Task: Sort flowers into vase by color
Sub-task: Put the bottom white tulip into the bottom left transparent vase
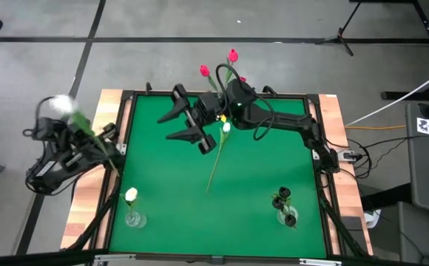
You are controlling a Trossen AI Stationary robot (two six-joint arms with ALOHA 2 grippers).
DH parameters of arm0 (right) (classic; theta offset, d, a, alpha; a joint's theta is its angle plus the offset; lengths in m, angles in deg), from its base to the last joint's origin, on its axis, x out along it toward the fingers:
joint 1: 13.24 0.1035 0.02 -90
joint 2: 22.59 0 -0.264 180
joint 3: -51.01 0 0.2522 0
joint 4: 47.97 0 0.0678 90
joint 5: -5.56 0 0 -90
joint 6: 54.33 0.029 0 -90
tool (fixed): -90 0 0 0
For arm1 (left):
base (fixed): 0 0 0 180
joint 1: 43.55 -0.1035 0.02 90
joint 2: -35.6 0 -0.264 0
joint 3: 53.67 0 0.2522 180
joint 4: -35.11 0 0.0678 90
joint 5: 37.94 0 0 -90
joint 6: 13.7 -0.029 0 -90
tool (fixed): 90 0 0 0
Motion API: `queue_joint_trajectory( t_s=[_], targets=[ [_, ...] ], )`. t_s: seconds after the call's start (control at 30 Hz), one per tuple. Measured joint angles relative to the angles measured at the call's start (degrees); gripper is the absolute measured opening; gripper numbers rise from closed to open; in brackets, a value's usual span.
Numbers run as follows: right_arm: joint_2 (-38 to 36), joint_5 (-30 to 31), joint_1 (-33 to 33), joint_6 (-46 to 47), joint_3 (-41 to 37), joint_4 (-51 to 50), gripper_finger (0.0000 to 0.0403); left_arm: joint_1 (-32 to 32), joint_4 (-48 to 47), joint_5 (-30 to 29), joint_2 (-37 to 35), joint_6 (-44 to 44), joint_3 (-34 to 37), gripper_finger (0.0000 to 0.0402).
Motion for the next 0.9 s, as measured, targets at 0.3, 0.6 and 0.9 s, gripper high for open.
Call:
queue_joint_trajectory(
  t_s=[0.3, 0.6, 0.9],
  targets=[
    [0.00, 0.08, 0.03, -1.25, 0.00, -0.46, 0.0200, -0.01, -0.21, -7.77, 0.02, 1.03, -2.44, 0.0000],
    [0.00, 0.08, -0.01, -1.66, 0.00, -0.54, 0.0200, -2.05, 1.25, -16.87, 0.44, 1.07, -0.05, 0.0000],
    [-0.12, -0.53, -0.16, -1.43, 0.00, -0.53, 0.0200, -4.71, 16.54, -27.34, 11.29, 1.91, -2.62, 0.0000]
  ],
)
